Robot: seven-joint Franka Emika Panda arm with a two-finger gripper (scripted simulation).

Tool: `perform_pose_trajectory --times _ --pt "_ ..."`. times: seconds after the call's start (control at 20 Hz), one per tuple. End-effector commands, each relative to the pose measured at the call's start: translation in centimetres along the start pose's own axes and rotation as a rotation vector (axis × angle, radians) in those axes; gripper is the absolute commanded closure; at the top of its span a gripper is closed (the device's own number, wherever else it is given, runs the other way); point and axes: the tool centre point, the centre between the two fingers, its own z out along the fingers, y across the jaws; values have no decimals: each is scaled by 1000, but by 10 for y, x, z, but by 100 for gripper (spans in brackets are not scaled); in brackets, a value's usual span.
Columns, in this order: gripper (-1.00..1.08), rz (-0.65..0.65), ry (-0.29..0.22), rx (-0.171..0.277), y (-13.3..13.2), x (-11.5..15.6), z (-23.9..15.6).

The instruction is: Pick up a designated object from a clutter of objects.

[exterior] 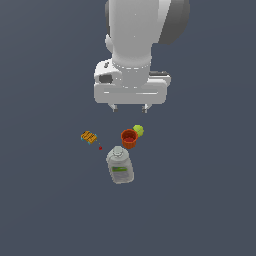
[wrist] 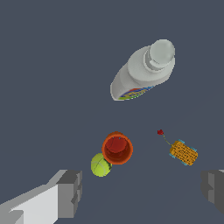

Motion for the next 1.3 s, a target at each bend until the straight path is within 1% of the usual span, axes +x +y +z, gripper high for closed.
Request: perform_pose_trajectory --times 0.0,0.5,0.85,1.25 --pt "-92 0 0 0 0 0 0" --pt "-92 -34 -8 -12 8 4 2" --pt "-92 -33 -8 -11 7 4 3" --pt "-92 -19 -5 -10 1 0 25"
